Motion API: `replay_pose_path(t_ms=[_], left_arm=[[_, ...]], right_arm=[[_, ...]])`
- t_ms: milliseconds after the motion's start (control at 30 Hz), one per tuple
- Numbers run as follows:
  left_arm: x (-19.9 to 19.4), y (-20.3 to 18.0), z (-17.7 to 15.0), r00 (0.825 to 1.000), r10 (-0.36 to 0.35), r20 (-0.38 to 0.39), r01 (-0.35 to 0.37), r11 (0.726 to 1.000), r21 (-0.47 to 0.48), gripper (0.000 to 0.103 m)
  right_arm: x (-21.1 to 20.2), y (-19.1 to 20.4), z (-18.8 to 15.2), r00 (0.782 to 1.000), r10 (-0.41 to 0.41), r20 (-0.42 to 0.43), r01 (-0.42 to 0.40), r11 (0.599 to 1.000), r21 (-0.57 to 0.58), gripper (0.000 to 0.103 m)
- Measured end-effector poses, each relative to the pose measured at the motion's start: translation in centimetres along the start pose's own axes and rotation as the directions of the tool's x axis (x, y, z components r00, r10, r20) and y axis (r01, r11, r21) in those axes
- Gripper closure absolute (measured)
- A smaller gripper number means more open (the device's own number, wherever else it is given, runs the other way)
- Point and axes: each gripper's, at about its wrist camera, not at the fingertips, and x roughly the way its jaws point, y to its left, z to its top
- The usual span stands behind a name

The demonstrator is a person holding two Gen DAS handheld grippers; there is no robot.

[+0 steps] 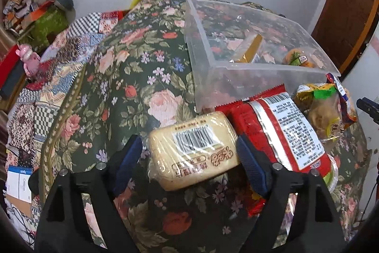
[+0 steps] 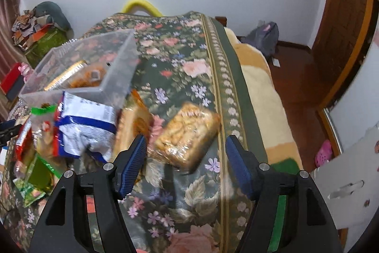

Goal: Organize snacks
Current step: 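Grasp the barcoded bread pack with left tool while right grasps cookie pack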

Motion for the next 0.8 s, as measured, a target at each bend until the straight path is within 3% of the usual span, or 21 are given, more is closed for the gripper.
replay_pose_path(t_ms=[267,433,533,700,800], left_arm=[[1.7,-0.3,0.2,0.999,0.006,-0.032,-0.007,1.000,-0.023,0.011],[2.9,1.1,-0.2,0.998,-0.025,-0.063,0.018,0.994,-0.103,0.010],[3.3,0.8,-0.7,0.998,-0.007,-0.056,0.003,0.997,-0.072,0.011],[3.1,0.5,-1.1,1.000,-0.002,-0.026,0.000,0.999,-0.047,0.017],[2.8,0.5,-1.4,1.000,0.005,-0.019,-0.006,0.999,-0.046,0.018]], right_arm=[[2.4,-0.4,0.2,0.999,0.024,-0.034,-0.022,0.999,0.037,0.037],[4.0,-0.4,0.4,0.998,0.027,-0.050,-0.024,0.998,0.058,0.038],[4.6,-0.3,0.4,0.998,0.022,-0.053,-0.019,0.998,0.057,0.038],[4.9,0.1,0.2,0.997,0.041,-0.062,-0.038,0.999,0.036,0.060],[4.7,0.2,0.1,0.998,0.033,-0.056,-0.031,0.999,0.030,0.060]])
